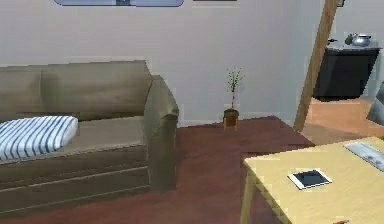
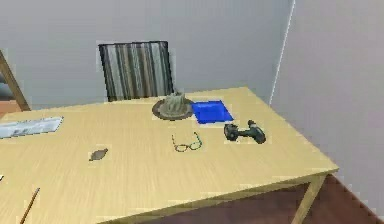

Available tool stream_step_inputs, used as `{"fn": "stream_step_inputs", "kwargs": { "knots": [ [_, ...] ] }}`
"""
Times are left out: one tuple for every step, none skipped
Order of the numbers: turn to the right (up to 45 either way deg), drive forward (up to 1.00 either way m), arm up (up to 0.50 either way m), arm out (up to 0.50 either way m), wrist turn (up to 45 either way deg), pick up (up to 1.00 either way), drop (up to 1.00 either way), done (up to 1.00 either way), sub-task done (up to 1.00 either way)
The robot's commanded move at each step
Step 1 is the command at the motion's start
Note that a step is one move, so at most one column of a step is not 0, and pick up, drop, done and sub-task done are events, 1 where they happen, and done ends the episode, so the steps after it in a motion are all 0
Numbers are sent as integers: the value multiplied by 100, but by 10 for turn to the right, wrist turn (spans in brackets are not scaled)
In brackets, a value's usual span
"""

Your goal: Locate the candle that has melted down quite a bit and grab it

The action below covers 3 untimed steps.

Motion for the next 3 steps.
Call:
{"fn": "stream_step_inputs", "kwargs": {
  "knots": [
    [450,0,0,0,0,0,0,0,0],
    [450,0,0,0,0,0,0,0,0],
    [450,0,0,0,0,0,0,0,0]
  ]
}}
